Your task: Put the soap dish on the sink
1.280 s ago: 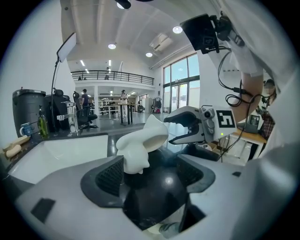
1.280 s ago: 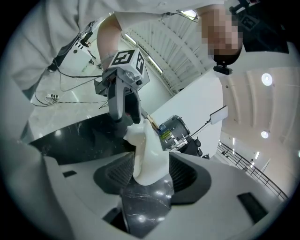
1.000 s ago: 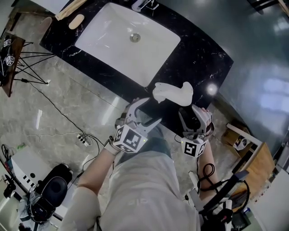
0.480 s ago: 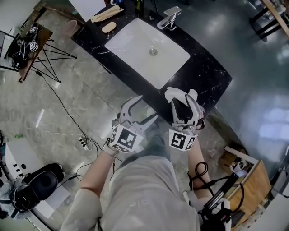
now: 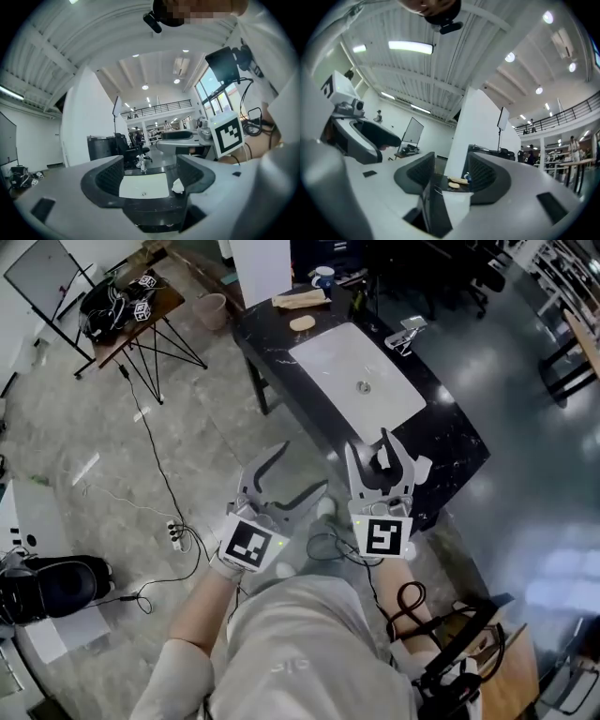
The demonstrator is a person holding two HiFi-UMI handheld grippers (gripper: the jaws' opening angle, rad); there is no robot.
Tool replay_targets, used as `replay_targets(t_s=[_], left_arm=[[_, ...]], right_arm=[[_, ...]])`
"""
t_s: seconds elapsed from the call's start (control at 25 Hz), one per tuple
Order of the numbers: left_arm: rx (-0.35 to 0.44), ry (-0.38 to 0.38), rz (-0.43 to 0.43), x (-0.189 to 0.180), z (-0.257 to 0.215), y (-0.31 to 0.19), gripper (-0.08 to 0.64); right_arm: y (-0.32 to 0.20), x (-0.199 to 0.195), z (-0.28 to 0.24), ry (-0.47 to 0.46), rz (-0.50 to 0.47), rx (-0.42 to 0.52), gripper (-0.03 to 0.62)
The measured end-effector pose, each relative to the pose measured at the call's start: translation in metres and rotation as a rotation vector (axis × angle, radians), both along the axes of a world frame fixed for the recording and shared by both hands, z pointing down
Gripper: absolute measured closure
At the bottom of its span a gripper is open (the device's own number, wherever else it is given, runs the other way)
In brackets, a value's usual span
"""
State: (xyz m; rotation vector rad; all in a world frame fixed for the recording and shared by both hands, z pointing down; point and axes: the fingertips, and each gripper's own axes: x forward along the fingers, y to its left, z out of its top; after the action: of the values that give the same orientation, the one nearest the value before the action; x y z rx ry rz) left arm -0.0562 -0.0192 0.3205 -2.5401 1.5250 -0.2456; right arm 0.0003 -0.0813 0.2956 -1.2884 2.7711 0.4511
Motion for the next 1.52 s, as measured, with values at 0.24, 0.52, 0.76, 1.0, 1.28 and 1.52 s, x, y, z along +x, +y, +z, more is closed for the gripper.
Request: replay_targets(t_s=[0.24,0.52,0.76,1.0,1.28,1.52], left_arm=[[0.059,0.258,-0.172,-0.068,-0.045,0.069,0.219],[0.092,0.426,-0.270,-0.123,-0.065,0.139,0.235],[0.086,0.530,-0.326,-0.153,-0.058,0.193,0.360],[0.083,0.682,-0.362,-0.166,-0.045,0.223,0.393],[0.105,0.887,-0.326,-0.156,-0.034,0.238,0.503],[0.037,1.048,-0.325,-0.138,-0.016,0.232,0.552]], right_arm=[[0.064,-0.067,-0.029,-0.204,-0.305,-0.180,0.387],[0.142,-0.134,-0.031,-0.397,-0.621,-0.484,0.467],[0.200,-0.169,-0.023,-0.493,-0.790,-0.681,0.518],[0.245,-0.190,0.001,-0.510,-0.905,-0.858,0.534],[0.253,-0.183,0.008,-0.505,-0.940,-0.909,0.543],[0.253,-0.164,0.010,-0.549,-0.976,-0.987,0.545]])
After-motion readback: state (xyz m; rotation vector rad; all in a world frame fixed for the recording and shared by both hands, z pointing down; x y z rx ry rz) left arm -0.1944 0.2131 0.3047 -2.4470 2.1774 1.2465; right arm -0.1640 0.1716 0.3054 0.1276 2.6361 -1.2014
